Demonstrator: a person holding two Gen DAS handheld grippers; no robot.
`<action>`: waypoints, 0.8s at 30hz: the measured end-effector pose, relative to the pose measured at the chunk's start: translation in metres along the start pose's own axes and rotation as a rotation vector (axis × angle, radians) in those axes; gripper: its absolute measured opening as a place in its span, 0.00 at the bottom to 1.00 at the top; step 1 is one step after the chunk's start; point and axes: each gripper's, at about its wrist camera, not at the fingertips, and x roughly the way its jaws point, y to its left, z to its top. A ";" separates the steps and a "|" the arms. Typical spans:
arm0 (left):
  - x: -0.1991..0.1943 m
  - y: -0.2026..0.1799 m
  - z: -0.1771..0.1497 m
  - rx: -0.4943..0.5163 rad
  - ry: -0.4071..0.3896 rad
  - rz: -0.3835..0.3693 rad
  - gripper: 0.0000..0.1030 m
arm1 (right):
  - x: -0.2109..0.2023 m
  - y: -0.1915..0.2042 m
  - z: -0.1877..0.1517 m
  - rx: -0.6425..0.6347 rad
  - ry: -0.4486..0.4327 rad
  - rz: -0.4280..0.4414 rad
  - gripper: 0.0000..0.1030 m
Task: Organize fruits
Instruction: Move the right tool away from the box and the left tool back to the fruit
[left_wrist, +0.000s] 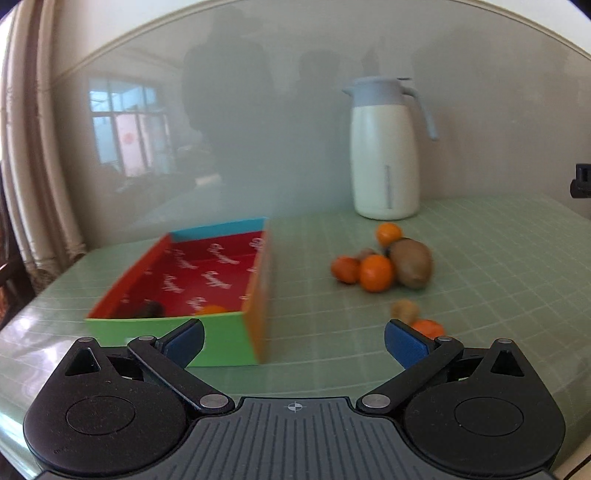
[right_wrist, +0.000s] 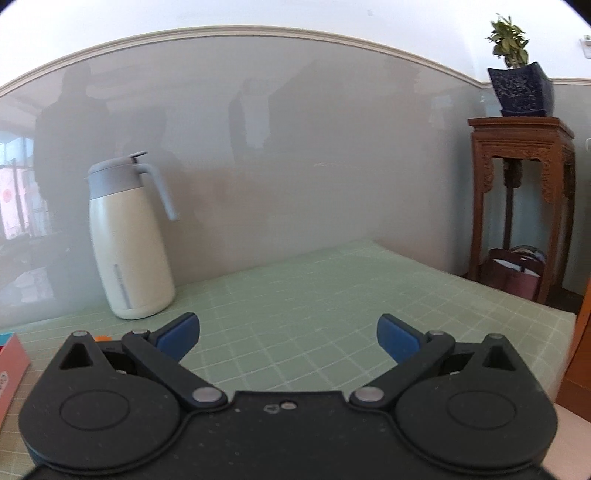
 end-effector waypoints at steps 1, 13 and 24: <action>0.000 -0.003 0.000 -0.002 0.004 -0.006 1.00 | 0.001 -0.002 0.000 0.002 -0.002 -0.009 1.00; 0.008 -0.030 0.002 -0.062 0.049 -0.081 0.99 | 0.004 -0.025 0.003 0.067 0.009 -0.019 1.00; 0.023 -0.055 0.004 -0.061 0.079 -0.111 0.99 | 0.005 -0.022 0.003 0.065 0.015 0.015 1.00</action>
